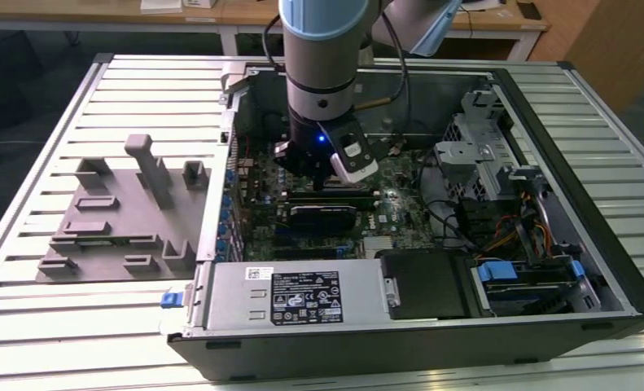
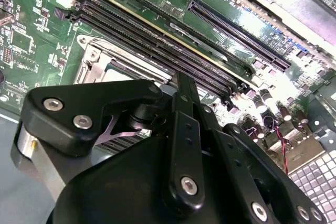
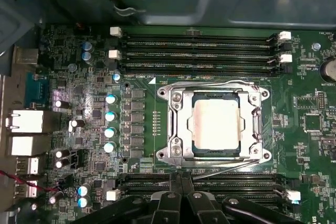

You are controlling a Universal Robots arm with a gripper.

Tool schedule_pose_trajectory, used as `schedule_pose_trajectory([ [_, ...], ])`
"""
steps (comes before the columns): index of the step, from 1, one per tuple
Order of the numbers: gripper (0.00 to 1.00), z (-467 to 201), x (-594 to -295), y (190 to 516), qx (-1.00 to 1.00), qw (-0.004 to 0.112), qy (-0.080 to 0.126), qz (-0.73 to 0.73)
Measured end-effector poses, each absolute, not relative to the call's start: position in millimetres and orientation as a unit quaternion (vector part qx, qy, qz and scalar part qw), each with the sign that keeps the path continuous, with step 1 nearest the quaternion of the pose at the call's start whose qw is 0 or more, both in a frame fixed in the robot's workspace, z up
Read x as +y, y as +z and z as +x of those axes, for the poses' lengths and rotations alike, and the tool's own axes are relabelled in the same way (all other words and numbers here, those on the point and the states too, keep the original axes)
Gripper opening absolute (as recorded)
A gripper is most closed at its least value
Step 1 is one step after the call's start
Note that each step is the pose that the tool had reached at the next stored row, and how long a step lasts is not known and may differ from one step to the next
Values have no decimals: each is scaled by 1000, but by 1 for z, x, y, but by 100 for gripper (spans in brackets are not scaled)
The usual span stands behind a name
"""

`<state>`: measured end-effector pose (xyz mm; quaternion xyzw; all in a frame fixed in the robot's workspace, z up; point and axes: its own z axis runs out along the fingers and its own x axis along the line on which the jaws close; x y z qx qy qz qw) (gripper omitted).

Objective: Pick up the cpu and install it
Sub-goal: 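Install the second cpu locking lever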

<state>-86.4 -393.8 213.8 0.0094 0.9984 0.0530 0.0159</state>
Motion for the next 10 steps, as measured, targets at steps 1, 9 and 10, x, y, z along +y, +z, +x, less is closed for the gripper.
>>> schedule_pose_trajectory([
  [1, 11, -87, -394, 213, 998, 16, 54, 9],
  [9, 11, -89, -397, 208, 996, 16, 83, -1],
  [10, 11, -89, -397, 208, 996, 16, 87, -2],
])
